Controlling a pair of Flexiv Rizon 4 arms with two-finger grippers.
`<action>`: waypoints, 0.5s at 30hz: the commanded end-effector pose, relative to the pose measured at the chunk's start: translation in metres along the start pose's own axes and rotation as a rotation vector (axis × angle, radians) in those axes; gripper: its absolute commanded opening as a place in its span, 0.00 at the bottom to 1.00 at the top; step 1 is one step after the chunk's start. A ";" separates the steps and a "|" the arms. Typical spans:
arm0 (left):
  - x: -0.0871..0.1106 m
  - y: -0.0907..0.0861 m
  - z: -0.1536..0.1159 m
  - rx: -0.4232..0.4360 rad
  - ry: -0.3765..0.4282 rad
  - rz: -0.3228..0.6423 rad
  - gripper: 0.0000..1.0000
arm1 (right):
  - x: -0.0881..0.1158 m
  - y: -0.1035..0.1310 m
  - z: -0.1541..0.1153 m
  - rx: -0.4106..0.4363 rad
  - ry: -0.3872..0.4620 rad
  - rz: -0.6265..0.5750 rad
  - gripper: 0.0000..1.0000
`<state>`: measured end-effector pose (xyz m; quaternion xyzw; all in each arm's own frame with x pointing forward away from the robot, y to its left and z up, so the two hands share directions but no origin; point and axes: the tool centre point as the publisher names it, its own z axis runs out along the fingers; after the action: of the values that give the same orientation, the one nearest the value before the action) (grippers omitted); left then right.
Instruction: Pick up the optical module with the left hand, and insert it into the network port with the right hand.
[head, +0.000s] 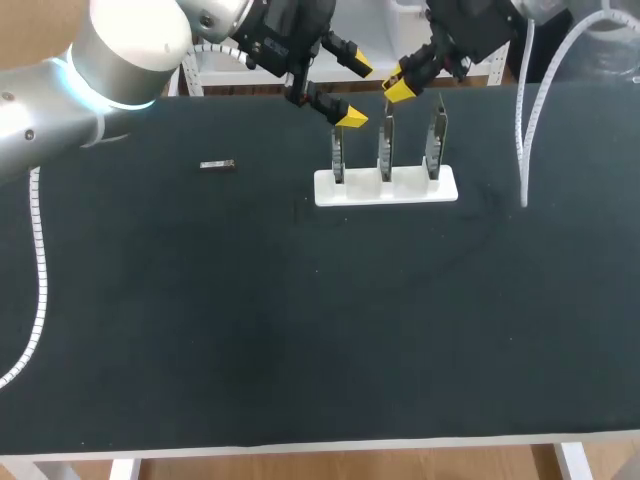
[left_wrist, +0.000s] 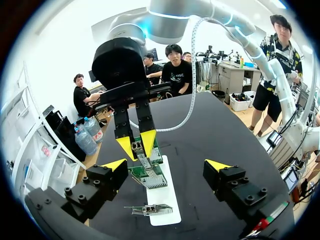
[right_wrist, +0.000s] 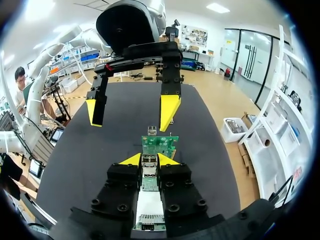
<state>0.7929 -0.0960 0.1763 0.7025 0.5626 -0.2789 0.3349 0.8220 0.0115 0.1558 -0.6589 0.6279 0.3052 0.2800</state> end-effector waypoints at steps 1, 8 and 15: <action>0.000 0.000 0.000 0.000 0.003 0.001 1.00 | 0.008 -0.002 0.008 -0.006 -0.001 0.002 0.00; 0.000 0.000 0.000 0.000 0.003 0.001 1.00 | 0.004 -0.001 0.004 -0.005 -0.009 -0.012 0.00; 0.000 0.000 0.000 0.000 0.003 0.001 1.00 | 0.001 0.000 0.000 0.002 -0.006 -0.028 0.00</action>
<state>0.7929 -0.0961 0.1763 0.7025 0.5626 -0.2789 0.3349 0.8228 0.0115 0.1577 -0.6660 0.6182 0.3038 0.2862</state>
